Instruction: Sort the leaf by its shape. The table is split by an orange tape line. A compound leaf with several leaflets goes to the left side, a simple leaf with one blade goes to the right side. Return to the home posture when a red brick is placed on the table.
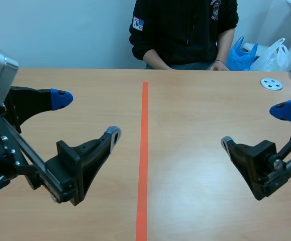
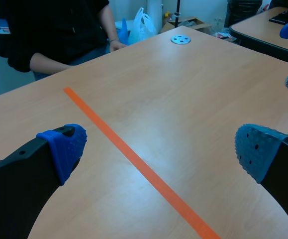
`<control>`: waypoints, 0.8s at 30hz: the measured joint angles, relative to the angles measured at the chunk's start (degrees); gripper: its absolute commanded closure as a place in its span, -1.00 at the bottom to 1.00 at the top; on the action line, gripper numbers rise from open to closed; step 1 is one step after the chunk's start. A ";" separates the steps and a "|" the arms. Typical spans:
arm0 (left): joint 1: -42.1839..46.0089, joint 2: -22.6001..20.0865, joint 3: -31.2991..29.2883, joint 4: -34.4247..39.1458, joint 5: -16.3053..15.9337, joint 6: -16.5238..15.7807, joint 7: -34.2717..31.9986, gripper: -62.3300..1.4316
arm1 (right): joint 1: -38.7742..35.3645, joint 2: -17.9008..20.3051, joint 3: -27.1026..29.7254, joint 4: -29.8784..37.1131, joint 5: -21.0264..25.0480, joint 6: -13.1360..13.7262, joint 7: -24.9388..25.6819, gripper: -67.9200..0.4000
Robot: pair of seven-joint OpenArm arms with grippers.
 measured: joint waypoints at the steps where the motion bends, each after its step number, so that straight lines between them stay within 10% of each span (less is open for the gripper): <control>1: 0.04 -0.02 0.02 0.00 0.83 2.56 0.55 -1.00 | 0.00 0.00 0.00 0.00 -0.02 0.00 0.33 -0.82; 24: 0.61 0.00 -0.20 -0.33 1.29 2.95 0.66 -1.00 | 0.00 0.00 0.00 0.00 -0.02 0.17 0.70 -0.82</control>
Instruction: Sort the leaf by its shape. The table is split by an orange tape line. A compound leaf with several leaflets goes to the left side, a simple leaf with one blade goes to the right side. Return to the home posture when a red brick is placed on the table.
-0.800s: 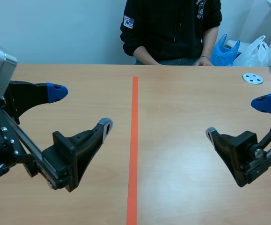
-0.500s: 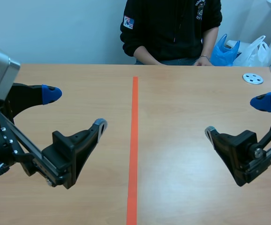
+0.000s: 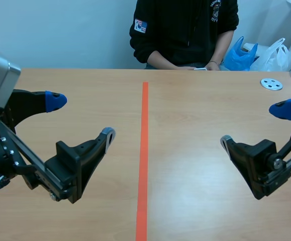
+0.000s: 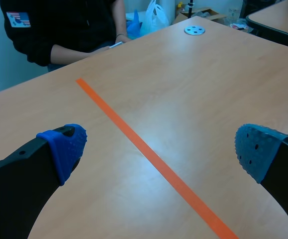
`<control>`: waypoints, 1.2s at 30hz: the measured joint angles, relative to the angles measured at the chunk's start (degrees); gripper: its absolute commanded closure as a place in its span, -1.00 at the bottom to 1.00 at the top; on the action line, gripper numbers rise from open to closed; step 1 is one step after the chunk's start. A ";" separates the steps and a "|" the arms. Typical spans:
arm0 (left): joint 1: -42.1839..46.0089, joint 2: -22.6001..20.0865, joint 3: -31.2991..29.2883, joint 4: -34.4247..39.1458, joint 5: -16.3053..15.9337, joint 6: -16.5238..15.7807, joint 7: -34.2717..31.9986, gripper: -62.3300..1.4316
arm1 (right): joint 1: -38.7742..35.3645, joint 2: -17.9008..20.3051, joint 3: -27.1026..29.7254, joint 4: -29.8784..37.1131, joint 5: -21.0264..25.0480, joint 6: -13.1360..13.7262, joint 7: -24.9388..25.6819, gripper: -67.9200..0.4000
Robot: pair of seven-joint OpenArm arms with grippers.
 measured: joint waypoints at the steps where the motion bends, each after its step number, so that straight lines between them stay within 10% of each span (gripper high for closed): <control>1: 0.39 0.00 0.00 0.00 0.00 0.00 0.00 -1.00 | 0.00 0.00 0.00 0.00 0.00 0.02 0.00 -0.82; 36: 0.66 0.00 0.00 -0.02 0.00 -0.13 -1.33 -1.00 | 0.00 0.00 0.00 0.00 0.00 0.00 -0.02 -0.82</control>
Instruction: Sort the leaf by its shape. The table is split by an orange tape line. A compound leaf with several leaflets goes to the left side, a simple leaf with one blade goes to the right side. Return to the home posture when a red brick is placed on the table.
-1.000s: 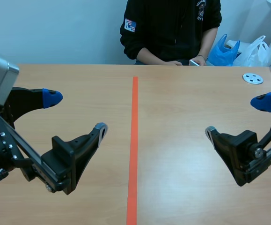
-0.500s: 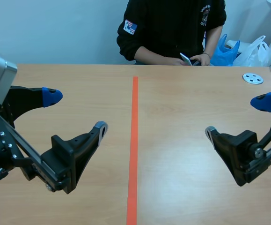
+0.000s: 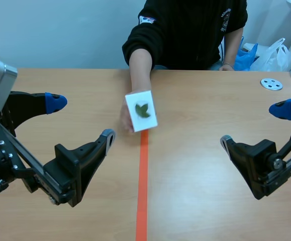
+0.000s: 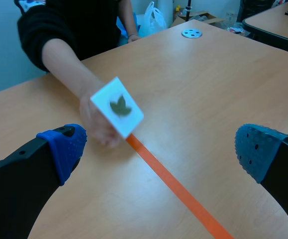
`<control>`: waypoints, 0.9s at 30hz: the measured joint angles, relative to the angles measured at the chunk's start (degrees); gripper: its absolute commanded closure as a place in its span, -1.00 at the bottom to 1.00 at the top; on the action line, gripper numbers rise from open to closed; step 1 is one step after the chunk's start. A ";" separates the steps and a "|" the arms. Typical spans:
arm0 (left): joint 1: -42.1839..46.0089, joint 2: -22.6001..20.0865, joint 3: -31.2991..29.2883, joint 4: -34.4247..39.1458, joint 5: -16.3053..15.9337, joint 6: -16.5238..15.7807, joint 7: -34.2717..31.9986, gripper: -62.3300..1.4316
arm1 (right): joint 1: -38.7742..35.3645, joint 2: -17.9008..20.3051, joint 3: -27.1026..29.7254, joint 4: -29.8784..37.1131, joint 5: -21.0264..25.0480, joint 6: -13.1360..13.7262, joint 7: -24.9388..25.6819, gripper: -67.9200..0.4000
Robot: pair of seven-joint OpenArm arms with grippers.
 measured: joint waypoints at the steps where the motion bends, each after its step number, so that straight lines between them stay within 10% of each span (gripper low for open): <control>1: 0.00 0.00 0.00 0.00 0.00 0.00 0.00 -1.00 | 0.00 0.00 0.00 0.00 0.00 0.00 0.00 -0.82; 27: 0.00 0.00 0.00 -4.66 0.02 0.00 -3.61 -1.00 | 0.00 0.00 0.00 0.00 0.00 0.00 0.00 -0.82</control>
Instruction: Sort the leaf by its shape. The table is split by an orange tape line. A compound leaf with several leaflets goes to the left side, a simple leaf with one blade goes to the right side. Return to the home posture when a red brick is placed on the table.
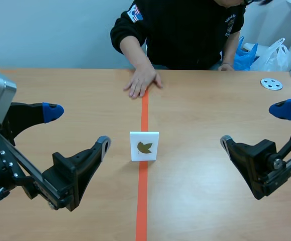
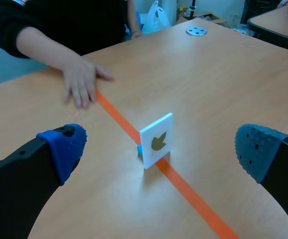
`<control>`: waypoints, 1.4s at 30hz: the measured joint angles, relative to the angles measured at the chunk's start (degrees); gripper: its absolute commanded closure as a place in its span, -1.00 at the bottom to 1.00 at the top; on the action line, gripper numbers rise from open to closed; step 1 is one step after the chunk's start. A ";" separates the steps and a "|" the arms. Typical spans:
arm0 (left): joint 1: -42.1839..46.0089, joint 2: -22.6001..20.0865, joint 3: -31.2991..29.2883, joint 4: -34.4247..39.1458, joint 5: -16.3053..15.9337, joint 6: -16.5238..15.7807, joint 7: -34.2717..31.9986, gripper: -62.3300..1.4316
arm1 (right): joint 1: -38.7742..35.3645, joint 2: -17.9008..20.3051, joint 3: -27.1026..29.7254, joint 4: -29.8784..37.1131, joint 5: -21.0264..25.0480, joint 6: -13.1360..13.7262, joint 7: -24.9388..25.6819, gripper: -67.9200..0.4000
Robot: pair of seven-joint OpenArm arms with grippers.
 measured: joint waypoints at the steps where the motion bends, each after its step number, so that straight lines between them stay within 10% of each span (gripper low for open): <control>1: 0.00 -0.02 0.00 -0.48 0.00 0.00 0.00 -1.00 | 0.00 0.00 0.00 0.00 0.00 0.00 0.00 -0.82; 12: -5.92 -3.91 0.04 -7.63 -0.44 -0.31 -0.70 -1.00 | 0.00 0.00 0.00 0.00 0.00 0.00 -0.02 -0.82; 25: -20.72 -7.63 8.55 -26.49 -5.05 -9.03 -2.62 -1.00 | 0.00 0.02 0.00 0.00 0.00 0.00 -0.02 -0.82; 42: -36.98 -1.33 23.74 -45.33 -2.99 -8.87 -6.08 -1.00 | 0.00 0.02 0.00 0.00 0.00 0.02 -0.02 -0.82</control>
